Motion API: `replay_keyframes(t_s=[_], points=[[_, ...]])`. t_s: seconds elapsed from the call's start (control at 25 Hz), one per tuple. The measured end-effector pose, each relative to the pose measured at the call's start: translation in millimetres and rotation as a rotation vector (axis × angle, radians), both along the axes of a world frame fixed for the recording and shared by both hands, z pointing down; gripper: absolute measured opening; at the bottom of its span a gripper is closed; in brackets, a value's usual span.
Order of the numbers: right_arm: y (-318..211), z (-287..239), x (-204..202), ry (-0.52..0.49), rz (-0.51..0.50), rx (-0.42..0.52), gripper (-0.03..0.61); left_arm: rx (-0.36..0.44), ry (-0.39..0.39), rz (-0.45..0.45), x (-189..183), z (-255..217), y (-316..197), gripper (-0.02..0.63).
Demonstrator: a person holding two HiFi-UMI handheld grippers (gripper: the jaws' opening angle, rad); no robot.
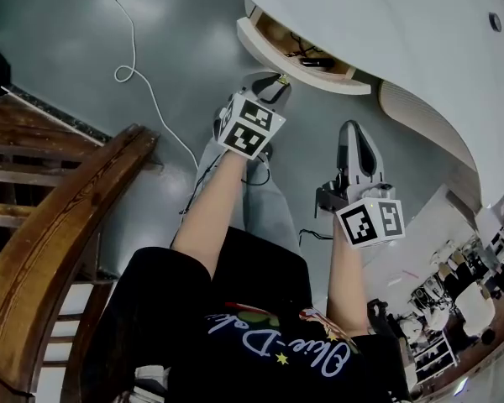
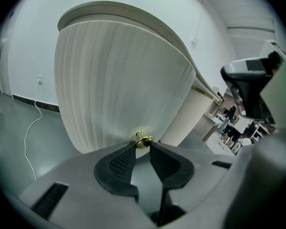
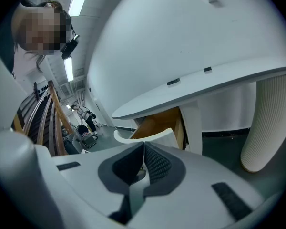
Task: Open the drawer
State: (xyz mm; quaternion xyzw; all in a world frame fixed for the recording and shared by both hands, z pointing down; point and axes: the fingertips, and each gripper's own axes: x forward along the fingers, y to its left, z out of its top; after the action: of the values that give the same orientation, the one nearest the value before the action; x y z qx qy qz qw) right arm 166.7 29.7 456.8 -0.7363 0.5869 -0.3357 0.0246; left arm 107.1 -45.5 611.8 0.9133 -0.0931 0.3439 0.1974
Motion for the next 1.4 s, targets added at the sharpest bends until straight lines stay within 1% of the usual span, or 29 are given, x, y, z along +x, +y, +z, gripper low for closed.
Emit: replay_keyframes(t_s=[0.56, 0.8, 1.12, 1.28, 1.4], points=[[17, -9, -13, 0.004, -0.011, 0.013, 0.005, -0.012, -0.001, -0.033, -24, -2, 19, 0.092], [21, -8, -21, -0.001, -0.026, 0.015, 0.005, -0.01, -0.01, -0.03, -33, -1, 25, 0.092], [19, -9, -27, -0.006, -0.044, 0.022, 0.005, -0.029, -0.006, -0.049, -39, -4, 33, 0.092], [17, -11, -30, -0.006, -0.055, 0.029, 0.005, -0.026, -0.024, -0.037, -46, -2, 36, 0.092], [16, -11, -33, -0.007, -0.061, 0.031, 0.003, -0.031, -0.017, -0.04, -49, -3, 39, 0.092]])
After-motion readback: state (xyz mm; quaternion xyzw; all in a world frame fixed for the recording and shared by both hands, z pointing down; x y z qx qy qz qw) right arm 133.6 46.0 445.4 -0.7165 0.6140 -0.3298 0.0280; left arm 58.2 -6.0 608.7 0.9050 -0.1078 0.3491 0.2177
